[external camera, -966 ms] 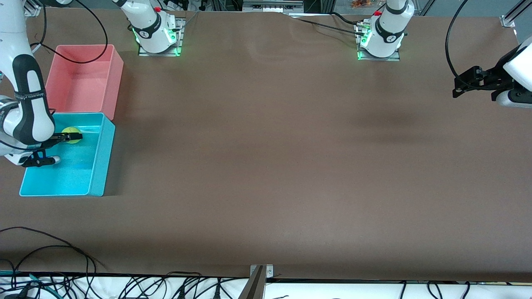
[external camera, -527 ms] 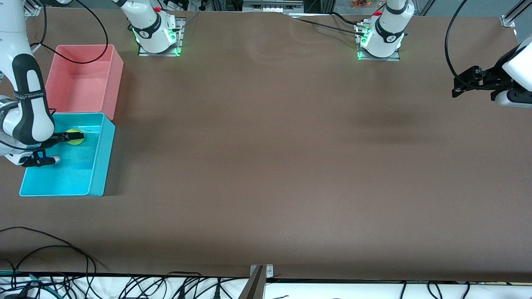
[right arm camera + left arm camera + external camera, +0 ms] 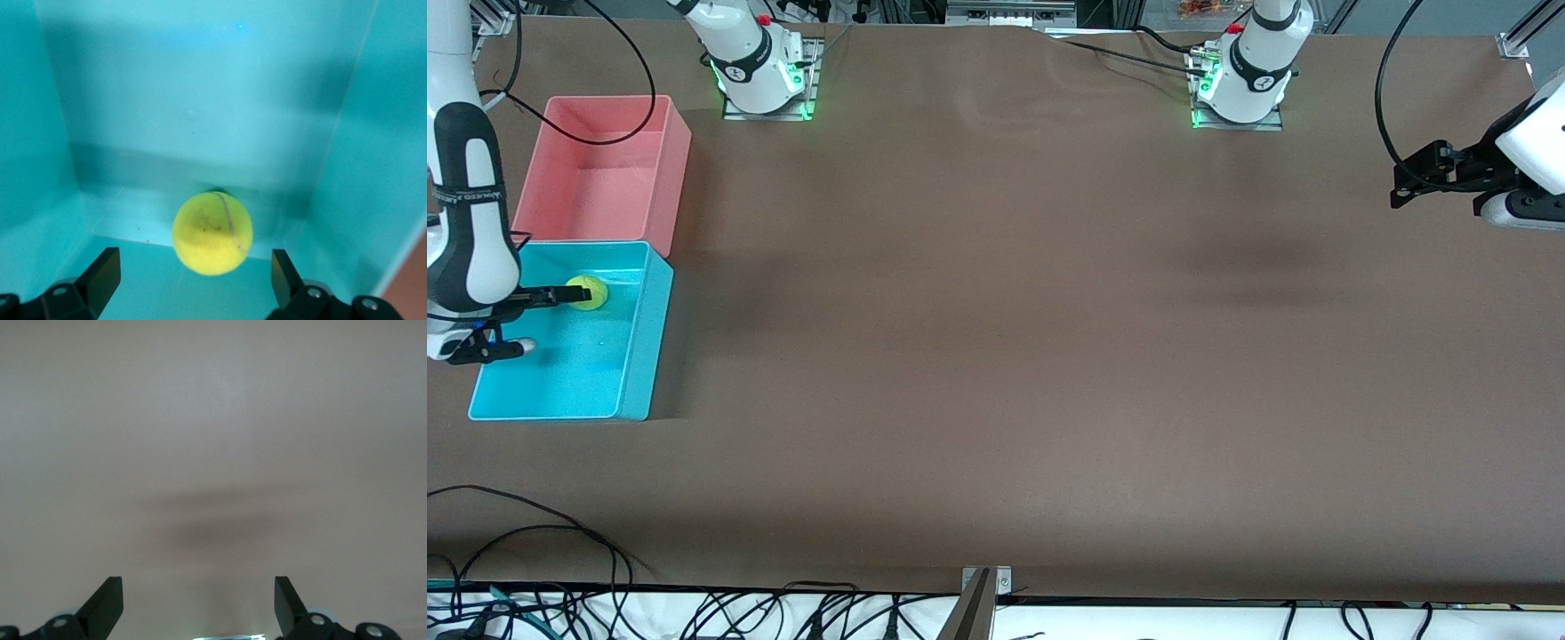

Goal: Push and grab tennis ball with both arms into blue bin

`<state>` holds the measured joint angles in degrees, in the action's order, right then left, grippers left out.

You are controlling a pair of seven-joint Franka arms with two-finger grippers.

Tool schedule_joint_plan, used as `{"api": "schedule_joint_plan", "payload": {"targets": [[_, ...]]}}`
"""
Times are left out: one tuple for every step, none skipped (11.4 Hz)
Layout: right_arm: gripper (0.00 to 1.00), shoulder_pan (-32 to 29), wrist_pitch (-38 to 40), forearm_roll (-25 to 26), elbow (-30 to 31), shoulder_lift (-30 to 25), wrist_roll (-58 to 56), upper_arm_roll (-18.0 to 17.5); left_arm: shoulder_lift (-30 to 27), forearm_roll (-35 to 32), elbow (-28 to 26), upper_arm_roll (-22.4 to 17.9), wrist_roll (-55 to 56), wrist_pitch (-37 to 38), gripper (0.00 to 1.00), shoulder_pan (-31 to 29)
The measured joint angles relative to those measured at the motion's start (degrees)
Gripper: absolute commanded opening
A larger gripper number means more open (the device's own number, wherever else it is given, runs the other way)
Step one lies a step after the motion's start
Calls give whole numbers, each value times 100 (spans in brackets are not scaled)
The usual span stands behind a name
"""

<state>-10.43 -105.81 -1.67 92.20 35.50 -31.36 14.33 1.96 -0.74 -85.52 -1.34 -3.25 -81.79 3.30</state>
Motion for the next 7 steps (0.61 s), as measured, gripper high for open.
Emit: {"api": "schedule_joint_plan", "payload": {"targets": [[100, 12, 242, 0, -270, -31, 0, -8, 0, 0, 0, 15, 0, 1, 100, 7], [100, 28, 454, 0, -534, -66, 0, -20, 0, 0, 0, 28, 5, 2, 100, 12], [100, 45, 565, -2, -747, -93, 0, -49, 0, 0, 0, 34, 8, 3, 100, 13], [100, 74, 627, -3, -970, -121, -1, -123, 0, 0, 0, 35, 12, 4, 100, 13], [100, 127, 706, -3, -1165, -174, 0, -201, 0, 0, 0, 36, 17, 13, 100, 13], [100, 203, 782, -4, -1336, -259, 1, -275, 0, 0, 0, 37, 22, 25, 100, 13], [100, 267, 855, -5, -1464, -377, 1, -383, 0, 0, 0, 39, 27, 33, 100, 13]]}}
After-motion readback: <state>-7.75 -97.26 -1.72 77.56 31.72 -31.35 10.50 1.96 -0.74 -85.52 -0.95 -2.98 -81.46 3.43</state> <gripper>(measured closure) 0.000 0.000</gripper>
